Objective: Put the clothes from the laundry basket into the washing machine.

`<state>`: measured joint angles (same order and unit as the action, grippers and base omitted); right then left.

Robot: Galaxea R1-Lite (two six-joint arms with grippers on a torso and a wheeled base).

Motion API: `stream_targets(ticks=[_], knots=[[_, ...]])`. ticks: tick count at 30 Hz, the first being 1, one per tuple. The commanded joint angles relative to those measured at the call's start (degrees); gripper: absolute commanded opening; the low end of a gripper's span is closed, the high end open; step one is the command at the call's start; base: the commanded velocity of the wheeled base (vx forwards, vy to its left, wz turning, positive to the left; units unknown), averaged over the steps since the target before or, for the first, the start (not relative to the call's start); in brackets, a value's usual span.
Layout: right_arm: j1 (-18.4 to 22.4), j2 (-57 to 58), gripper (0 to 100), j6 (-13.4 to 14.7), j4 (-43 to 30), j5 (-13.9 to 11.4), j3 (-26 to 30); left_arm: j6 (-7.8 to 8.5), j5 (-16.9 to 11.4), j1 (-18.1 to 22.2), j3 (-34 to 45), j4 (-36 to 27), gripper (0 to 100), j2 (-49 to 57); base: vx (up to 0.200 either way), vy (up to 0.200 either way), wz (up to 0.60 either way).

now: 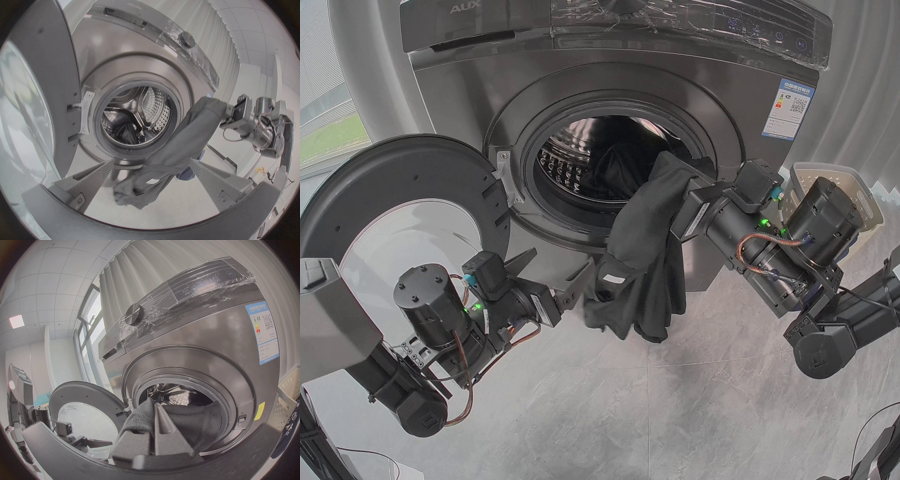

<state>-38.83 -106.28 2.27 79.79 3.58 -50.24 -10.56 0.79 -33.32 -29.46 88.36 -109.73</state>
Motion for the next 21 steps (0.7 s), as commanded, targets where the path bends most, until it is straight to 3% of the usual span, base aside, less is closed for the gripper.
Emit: stream_targets(ticks=[1,16,21], knots=[[-0.2,1.2,0,0.0,-0.1,0.1,0.7,0.01,0.0,-0.1,1.1,0.1,100,-3.1,0.0,0.0,0.0],[0.2,-0.3,0,0.1,-0.9,0.5,-3.2,0.36,-5.8,-0.1,0.6,0.3,100,-16.4,0.0,0.0,0.0],[0.1,-1.5,0,0.2,-0.8,0.5,-4.2,0.36,-6.0,-0.6,-0.2,0.3,100,-18.5,0.0,0.0,0.0]])
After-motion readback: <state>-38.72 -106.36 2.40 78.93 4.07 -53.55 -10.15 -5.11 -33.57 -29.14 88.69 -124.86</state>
